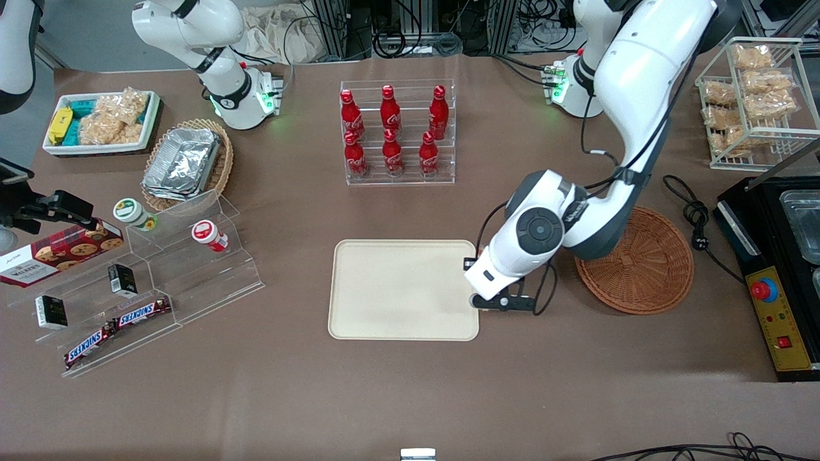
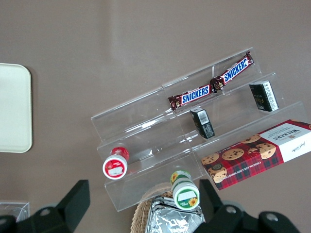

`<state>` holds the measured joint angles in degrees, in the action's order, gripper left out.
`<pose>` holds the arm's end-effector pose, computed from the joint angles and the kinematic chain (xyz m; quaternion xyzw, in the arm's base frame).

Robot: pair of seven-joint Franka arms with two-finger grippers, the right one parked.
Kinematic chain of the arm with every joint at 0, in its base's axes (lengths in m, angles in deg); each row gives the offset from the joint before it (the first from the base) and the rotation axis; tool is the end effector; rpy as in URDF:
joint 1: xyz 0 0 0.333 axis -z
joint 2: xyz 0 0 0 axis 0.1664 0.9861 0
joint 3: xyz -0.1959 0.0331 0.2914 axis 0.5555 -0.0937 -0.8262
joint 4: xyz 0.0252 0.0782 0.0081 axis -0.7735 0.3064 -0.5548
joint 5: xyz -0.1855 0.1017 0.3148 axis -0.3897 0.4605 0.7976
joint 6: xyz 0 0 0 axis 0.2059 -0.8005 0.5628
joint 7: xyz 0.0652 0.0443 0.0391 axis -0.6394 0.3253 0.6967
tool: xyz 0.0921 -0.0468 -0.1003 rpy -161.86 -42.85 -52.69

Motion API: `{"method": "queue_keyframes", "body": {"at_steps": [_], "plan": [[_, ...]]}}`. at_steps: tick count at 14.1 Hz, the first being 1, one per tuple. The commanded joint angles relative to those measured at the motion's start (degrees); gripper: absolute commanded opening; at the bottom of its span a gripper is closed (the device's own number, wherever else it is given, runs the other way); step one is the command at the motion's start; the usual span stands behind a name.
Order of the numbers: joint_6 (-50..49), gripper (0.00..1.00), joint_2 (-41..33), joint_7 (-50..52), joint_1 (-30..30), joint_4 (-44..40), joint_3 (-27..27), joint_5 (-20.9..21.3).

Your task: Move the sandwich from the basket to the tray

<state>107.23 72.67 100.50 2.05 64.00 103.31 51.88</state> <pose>0.6217 -0.3638 0.2926 0.9969 -0.0358 -0.0212 0.0668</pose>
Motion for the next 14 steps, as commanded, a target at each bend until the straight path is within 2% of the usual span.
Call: {"method": "queue_keyframes", "body": {"at_steps": [1, 6, 7, 8, 9, 11, 14], "plan": [[3.05, 0.00, 3.36, -0.21, 2.00, -2.46, -0.27, 0.76], [9.83, 0.00, 7.32, -0.12, 2.70, -2.20, -0.44, 0.76], [9.74, 0.14, 7.32, -0.03, 2.70, -1.94, -0.44, 0.59], [9.39, 0.63, 7.15, 0.92, 2.70, -1.76, -0.53, 0.59], [8.96, 0.98, 6.80, 2.67, 2.61, -1.50, -0.62, 0.85], [5.81, 0.99, 5.84, 4.18, 2.35, -1.67, -0.53, 0.85], [-3.15, 0.99, 0.32, 4.01, 1.82, -2.20, -0.70, 0.76]]}}
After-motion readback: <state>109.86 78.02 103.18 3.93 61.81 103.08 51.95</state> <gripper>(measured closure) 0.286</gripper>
